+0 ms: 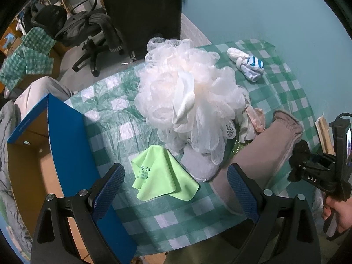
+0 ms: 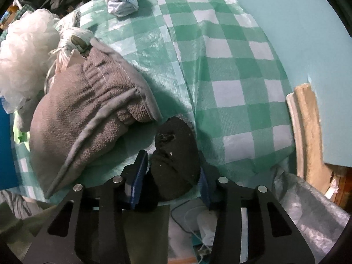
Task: Organize soft objects
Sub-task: 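Close the right tool on the black sock while the left tool nears the bath puff, then close the left tool on the white bath puff and lift it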
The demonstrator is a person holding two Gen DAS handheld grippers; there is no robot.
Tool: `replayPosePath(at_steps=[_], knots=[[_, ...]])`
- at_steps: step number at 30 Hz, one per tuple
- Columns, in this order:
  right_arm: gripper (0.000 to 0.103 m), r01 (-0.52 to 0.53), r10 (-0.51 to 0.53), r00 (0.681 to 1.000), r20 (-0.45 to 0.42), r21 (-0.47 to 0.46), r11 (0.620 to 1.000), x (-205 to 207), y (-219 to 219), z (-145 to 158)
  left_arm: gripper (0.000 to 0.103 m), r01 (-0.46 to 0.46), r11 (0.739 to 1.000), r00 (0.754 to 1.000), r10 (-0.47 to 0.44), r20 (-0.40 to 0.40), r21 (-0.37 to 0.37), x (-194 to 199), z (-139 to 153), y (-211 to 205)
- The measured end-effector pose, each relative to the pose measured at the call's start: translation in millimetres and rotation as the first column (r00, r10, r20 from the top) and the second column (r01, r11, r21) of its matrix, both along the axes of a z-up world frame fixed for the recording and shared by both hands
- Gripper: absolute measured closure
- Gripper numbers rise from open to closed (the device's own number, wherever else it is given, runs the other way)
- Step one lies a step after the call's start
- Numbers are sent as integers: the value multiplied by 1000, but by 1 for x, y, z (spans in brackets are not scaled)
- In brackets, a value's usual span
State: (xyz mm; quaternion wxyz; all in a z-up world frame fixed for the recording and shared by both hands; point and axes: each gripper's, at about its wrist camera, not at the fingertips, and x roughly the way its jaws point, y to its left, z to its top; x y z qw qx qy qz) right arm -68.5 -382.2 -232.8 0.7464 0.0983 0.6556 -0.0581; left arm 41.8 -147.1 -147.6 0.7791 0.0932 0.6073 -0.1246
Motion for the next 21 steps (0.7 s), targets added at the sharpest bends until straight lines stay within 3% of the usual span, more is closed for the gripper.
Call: replayPosePath(at_steps=[10, 21], knots=[[61, -11, 12, 998, 60, -9, 1000, 16, -16, 48, 7, -45, 996, 999, 46, 13, -71, 17, 19, 1], [61, -101, 99, 985, 141, 5, 995, 74, -4, 85, 7, -40, 997, 999, 42, 32, -62, 47, 23, -9]])
